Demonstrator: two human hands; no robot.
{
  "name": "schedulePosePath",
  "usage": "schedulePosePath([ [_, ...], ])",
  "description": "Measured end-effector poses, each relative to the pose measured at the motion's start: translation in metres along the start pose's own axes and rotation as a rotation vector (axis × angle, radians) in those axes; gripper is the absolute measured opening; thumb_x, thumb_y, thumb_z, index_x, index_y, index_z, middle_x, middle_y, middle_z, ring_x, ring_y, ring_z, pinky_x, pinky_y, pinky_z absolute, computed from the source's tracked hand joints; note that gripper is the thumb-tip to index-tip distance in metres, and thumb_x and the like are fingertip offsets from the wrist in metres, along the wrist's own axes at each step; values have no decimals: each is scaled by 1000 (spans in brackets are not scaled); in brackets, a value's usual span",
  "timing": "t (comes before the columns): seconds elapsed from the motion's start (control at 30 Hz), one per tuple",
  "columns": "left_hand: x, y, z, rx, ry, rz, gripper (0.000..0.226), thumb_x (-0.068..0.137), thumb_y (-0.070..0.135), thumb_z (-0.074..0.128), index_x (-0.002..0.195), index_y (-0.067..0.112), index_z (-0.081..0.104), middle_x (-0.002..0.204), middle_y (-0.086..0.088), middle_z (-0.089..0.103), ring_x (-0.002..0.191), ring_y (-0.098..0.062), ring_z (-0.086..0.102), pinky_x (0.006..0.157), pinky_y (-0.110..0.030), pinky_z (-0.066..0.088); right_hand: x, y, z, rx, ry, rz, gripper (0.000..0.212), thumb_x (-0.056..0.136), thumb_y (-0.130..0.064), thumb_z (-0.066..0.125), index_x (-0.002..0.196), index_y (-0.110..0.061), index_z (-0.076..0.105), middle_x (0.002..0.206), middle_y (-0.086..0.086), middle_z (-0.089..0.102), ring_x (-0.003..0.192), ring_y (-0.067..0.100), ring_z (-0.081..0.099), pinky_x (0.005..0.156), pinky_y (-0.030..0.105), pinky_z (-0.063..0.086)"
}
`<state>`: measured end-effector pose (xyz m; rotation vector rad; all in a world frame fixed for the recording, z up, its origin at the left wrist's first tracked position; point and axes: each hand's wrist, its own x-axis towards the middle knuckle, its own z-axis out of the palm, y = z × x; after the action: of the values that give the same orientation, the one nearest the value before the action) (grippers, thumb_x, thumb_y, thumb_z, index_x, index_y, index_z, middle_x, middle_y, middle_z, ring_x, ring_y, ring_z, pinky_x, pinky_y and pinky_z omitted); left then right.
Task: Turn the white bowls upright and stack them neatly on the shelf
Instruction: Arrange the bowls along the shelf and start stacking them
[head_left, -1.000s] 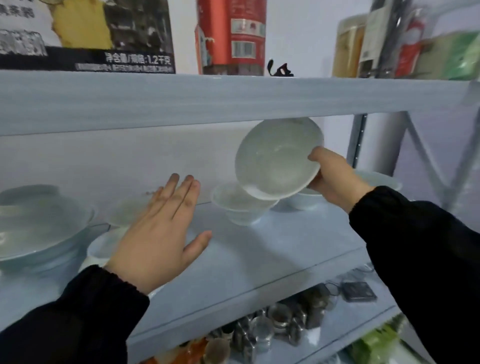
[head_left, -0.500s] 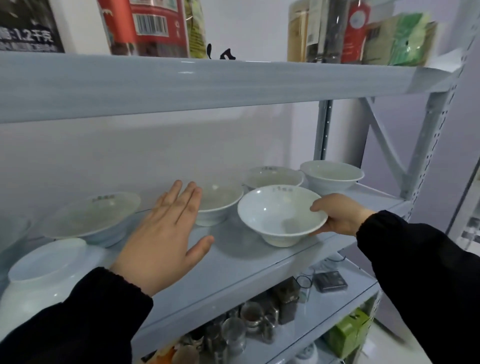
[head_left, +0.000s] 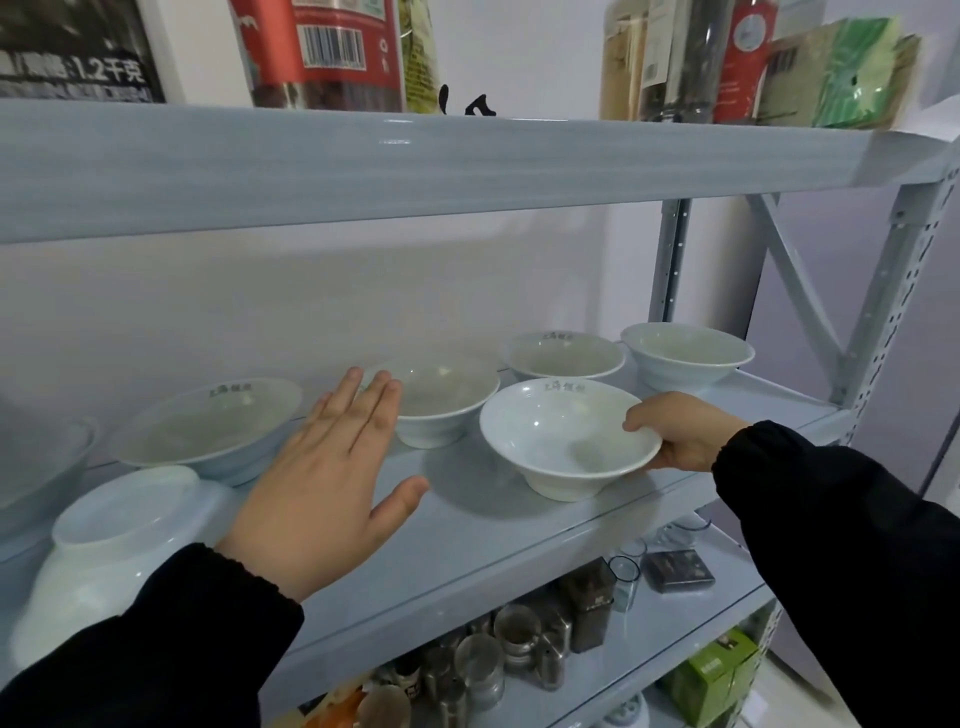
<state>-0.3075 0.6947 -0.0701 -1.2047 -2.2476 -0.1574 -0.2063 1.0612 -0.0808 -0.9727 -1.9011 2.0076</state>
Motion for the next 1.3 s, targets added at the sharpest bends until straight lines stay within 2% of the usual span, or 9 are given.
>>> schedulePosePath([
  [0.17,-10,-12,-5,40,1,1,83,94,63,25,155,8,16,161,-7,22,151,-21,9,119,-35,13,4,-3,5,-49,27,24,40,92,6,51,133,6,48,128,24,58,100,42,64,52,44,60],
  [0.23,-17,-20,-8,43,3,-7,82,95,62,26,155,8,18,160,-8,25,150,-21,13,118,-34,13,2,-11,10,-259,98,-17,37,92,-7,59,127,4,54,119,22,63,98,38,66,64,45,62],
  [0.33,-31,-42,-19,41,27,-67,80,95,62,27,154,8,21,158,-9,30,148,-23,19,117,-34,15,-10,-45,27,-864,323,-289,51,89,-40,64,127,-5,59,118,12,66,97,27,61,81,34,51],
  [0.4,-43,-59,-33,57,53,-104,79,95,61,29,152,7,24,155,-12,36,146,-26,26,117,-35,17,-31,-74,58,-925,357,-519,61,92,-43,61,143,-12,48,133,9,60,111,26,57,86,28,39],
  [0.57,-90,-109,-80,110,144,-284,75,92,52,40,148,3,34,146,-16,47,142,-28,36,113,-44,32,-76,-97,182,-1055,13,-1033,60,92,-40,62,148,-24,46,149,-3,50,136,17,46,106,22,31],
  [0.73,-148,-141,-110,195,93,-399,79,93,60,32,149,4,34,146,-20,45,140,-32,38,111,-47,34,-102,-55,294,-1224,-394,-1199,73,90,-46,66,153,-23,37,158,-1,39,145,14,34,113,21,23],
  [0.87,-187,-153,-124,239,52,-447,80,94,64,25,150,7,32,150,-15,42,142,-24,29,114,-29,19,-113,-22,360,-1347,-641,-1281,91,83,-53,72,156,-24,25,161,-3,30,151,15,20,119,32,27],
  [1.13,-228,-156,-134,243,17,-458,72,95,53,38,149,5,35,150,-13,43,142,-21,29,116,-20,7,-119,2,413,-1389,-519,-1225,44,92,-54,59,119,-19,60,119,0,60,111,24,58,88,34,46],
  [1.3,-234,-155,-135,244,56,-420,70,96,50,39,148,3,37,150,-13,44,143,-22,32,118,-22,10,-142,15,402,-1491,-586,-1160,105,78,-75,60,158,-27,14,161,-4,29,144,20,32,111,36,34],
])
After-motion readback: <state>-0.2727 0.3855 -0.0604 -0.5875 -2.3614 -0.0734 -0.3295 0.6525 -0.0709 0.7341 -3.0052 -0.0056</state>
